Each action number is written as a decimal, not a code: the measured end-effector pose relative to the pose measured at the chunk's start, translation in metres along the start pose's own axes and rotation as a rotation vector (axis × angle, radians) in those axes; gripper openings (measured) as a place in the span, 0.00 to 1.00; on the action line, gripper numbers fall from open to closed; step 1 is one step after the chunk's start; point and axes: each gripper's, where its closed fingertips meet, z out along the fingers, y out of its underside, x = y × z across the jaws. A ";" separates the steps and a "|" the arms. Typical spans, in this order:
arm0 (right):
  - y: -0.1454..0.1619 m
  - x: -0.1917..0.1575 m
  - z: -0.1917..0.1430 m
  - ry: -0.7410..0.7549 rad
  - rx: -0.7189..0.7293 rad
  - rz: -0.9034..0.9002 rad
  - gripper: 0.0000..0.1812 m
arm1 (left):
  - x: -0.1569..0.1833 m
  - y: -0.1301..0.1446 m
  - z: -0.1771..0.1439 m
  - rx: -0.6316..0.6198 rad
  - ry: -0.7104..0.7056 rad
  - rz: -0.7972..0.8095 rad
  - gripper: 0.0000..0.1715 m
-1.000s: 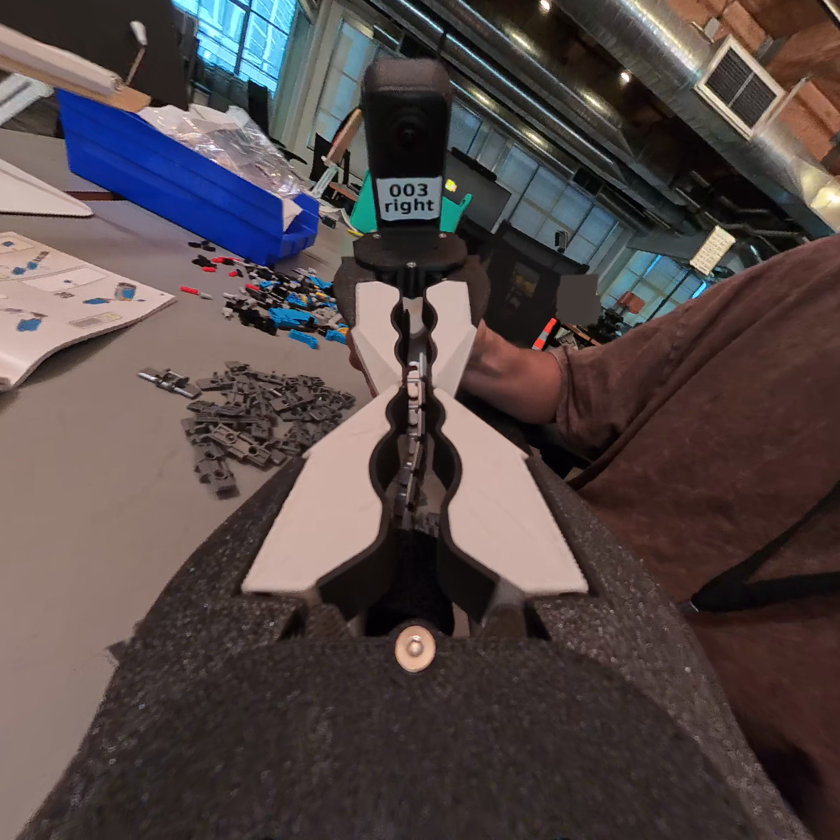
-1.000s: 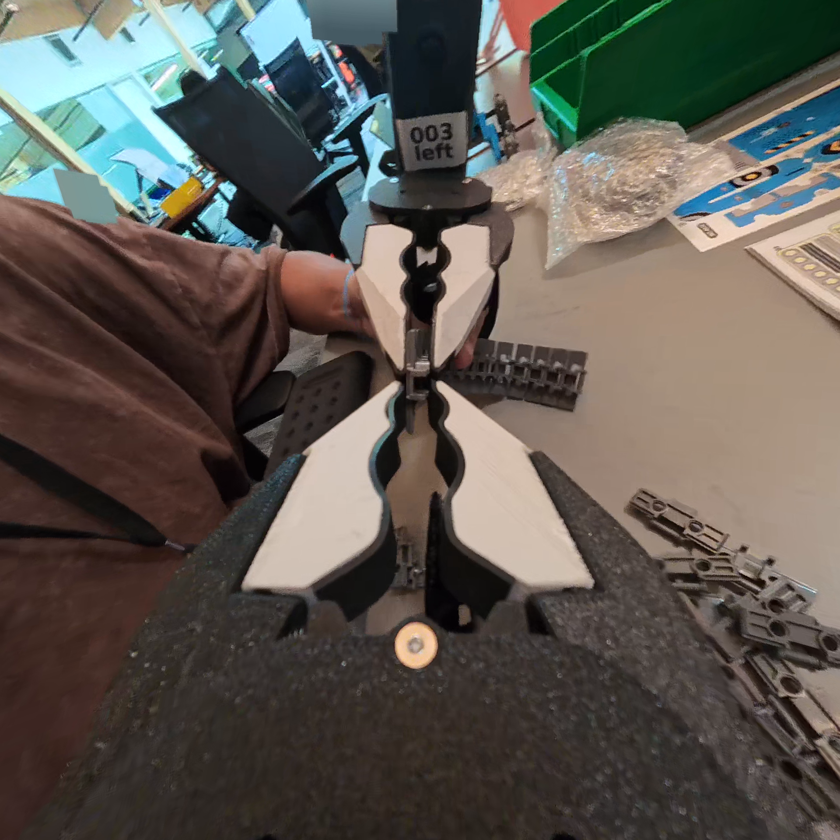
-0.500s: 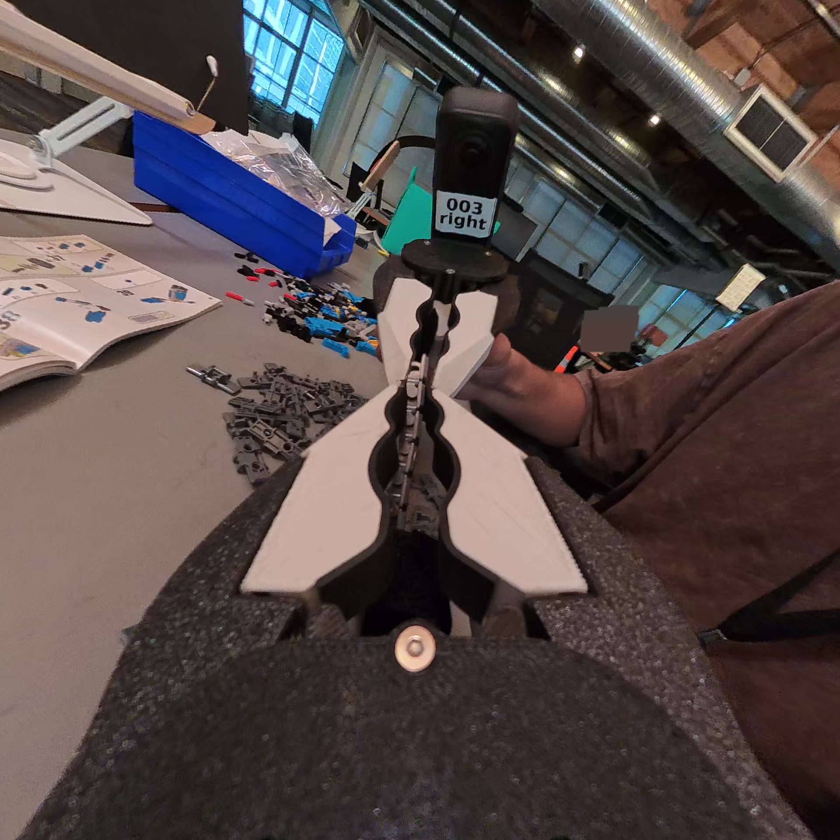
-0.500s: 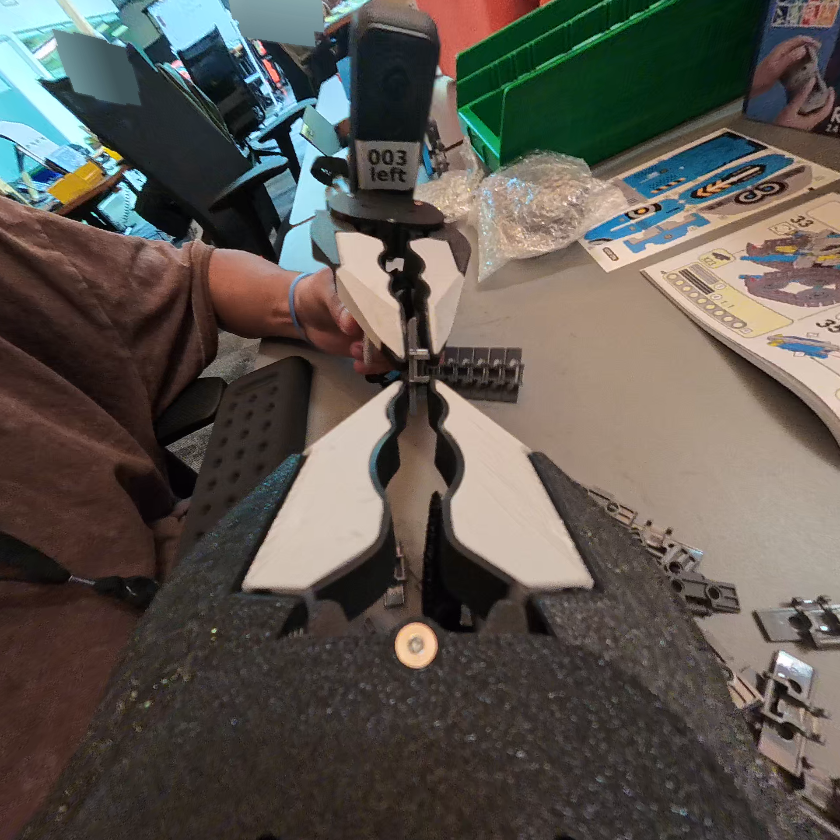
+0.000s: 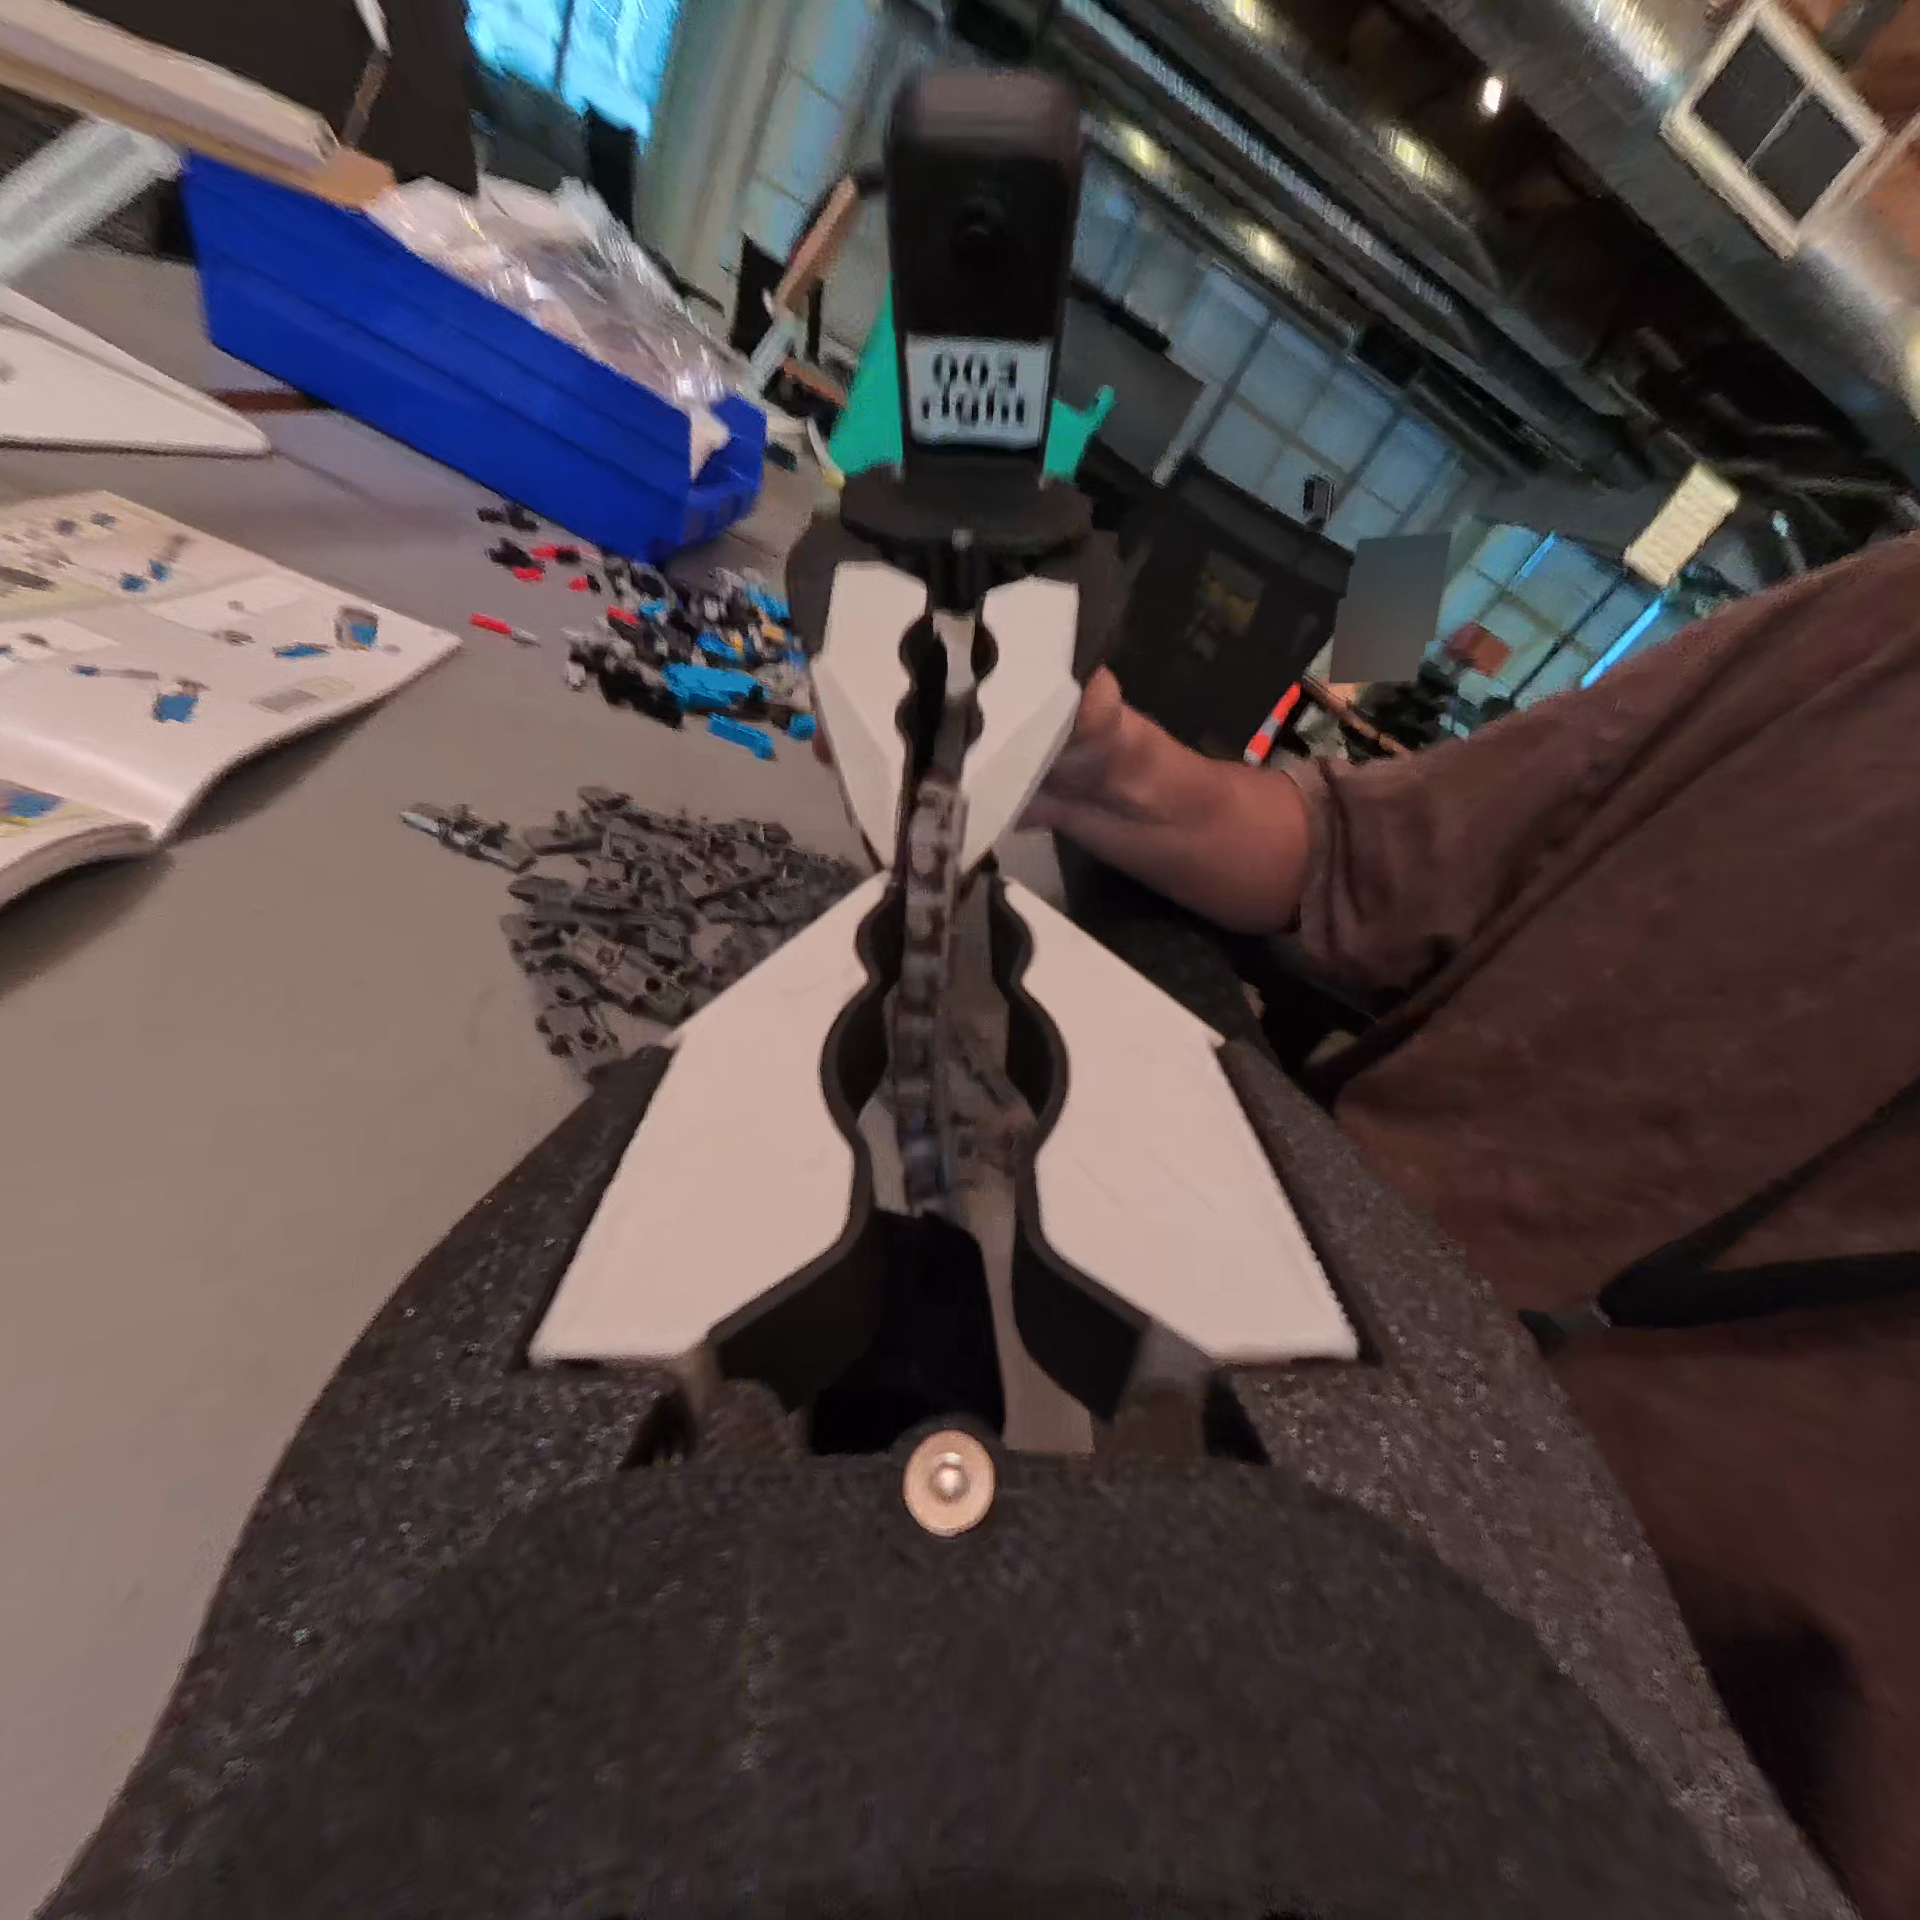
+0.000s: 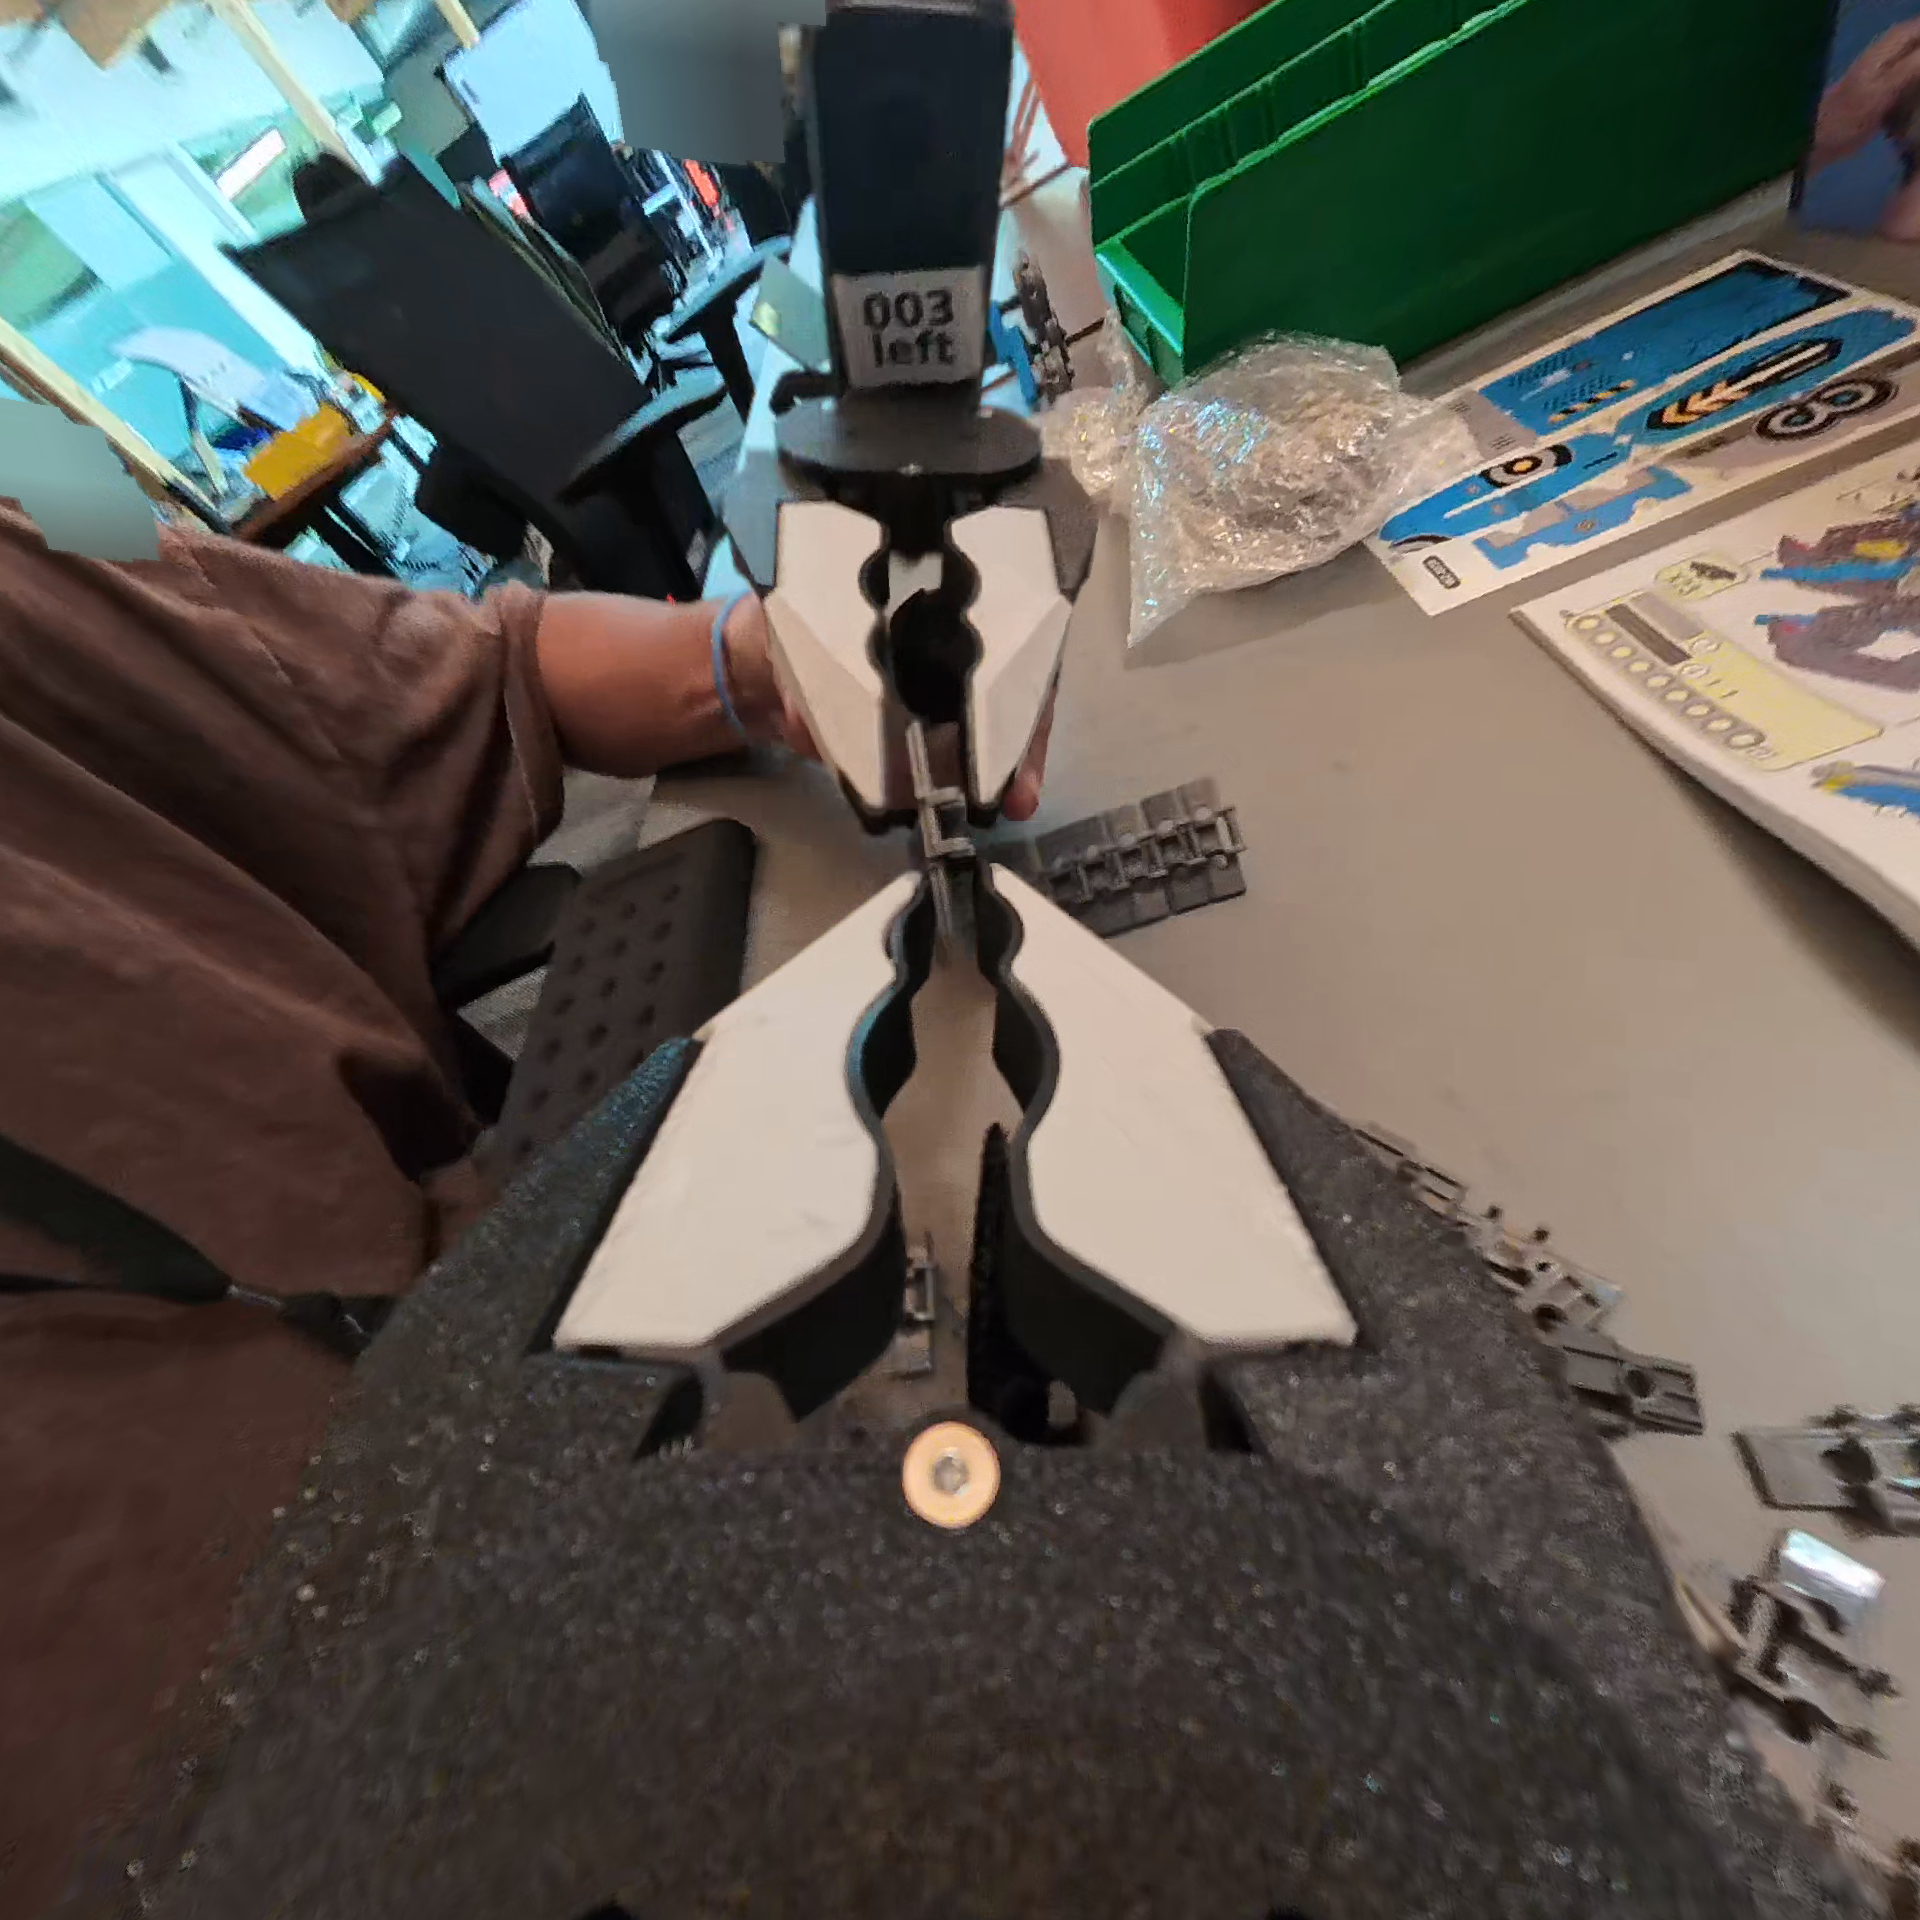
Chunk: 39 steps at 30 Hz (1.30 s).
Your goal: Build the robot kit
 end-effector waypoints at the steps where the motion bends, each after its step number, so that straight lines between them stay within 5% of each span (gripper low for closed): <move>1: -0.002 0.004 -0.003 0.027 0.003 -0.020 0.04 | -0.003 0.005 -0.002 -0.039 -0.004 0.009 0.10; 5: -0.015 0.009 -0.021 -0.013 0.083 0.049 0.04 | -0.007 0.023 0.001 -0.141 0.005 0.045 0.08; 15: -0.034 0.020 -0.043 -0.098 0.316 0.186 0.01 | -0.006 0.012 0.004 -0.051 0.020 -0.036 0.04; 22: -0.027 0.016 -0.040 -0.062 0.257 0.074 0.01 | -0.015 0.019 0.003 -0.120 -0.097 0.116 0.04; 29: 0.019 -0.005 -0.015 0.125 -0.074 -0.465 0.01 | -0.038 0.044 -0.015 -0.409 -0.315 0.672 0.04; 39: 0.084 0.045 -0.003 0.311 -0.459 -0.575 0.00 | -0.045 0.094 -0.026 -0.788 -0.368 0.953 0.06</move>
